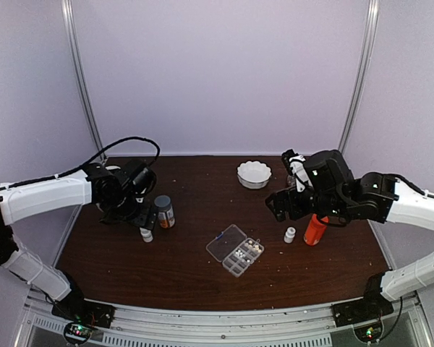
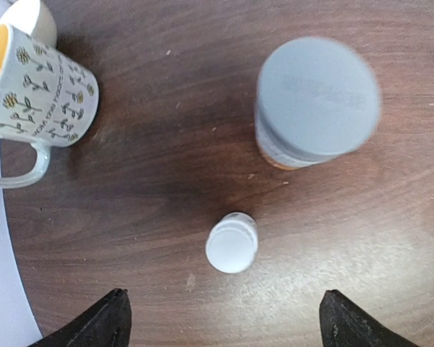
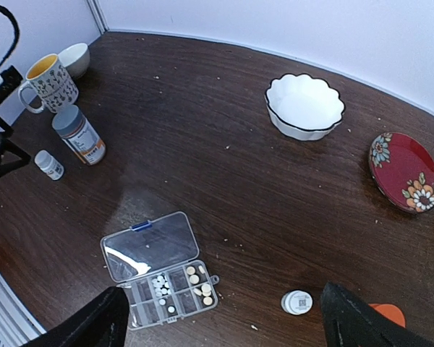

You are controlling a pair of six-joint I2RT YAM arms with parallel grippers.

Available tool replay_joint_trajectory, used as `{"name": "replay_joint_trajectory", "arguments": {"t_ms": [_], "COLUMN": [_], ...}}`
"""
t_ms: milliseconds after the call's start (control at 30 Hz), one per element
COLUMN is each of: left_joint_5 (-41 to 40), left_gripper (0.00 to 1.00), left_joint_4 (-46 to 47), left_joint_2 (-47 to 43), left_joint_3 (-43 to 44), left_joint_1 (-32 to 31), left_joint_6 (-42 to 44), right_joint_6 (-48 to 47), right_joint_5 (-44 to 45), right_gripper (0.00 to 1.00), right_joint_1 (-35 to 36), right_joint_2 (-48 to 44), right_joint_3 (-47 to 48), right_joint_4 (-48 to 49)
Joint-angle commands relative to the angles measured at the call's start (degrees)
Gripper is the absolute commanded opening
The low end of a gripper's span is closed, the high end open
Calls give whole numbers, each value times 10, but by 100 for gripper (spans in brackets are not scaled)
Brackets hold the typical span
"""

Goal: Sort the pills into containers
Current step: Place the pill bottle at the center of the board, then adjust the pill container at the center of the board.

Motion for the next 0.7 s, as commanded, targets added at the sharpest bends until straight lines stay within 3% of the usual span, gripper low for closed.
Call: {"name": "replay_joint_trajectory", "arguments": {"t_ms": [0, 200, 400, 667], "left_joint_5": [3, 62, 109, 161], "left_gripper": [90, 81, 65, 59], "left_joint_4": [3, 109, 178, 191], "left_joint_2": [-35, 0, 83, 215], "left_joint_3": [30, 39, 65, 151], "left_joint_1": [-55, -131, -133, -132], "left_joint_6": [-4, -12, 12, 62], "right_joint_6": [13, 48, 70, 76], "right_joint_5": [11, -2, -3, -21], "right_gripper": [95, 91, 86, 83], "right_joint_1": [-13, -15, -17, -17], "right_joint_2": [-16, 4, 42, 61], "right_joint_3": [-7, -24, -10, -8], "right_joint_4": [-57, -59, -61, -53]}}
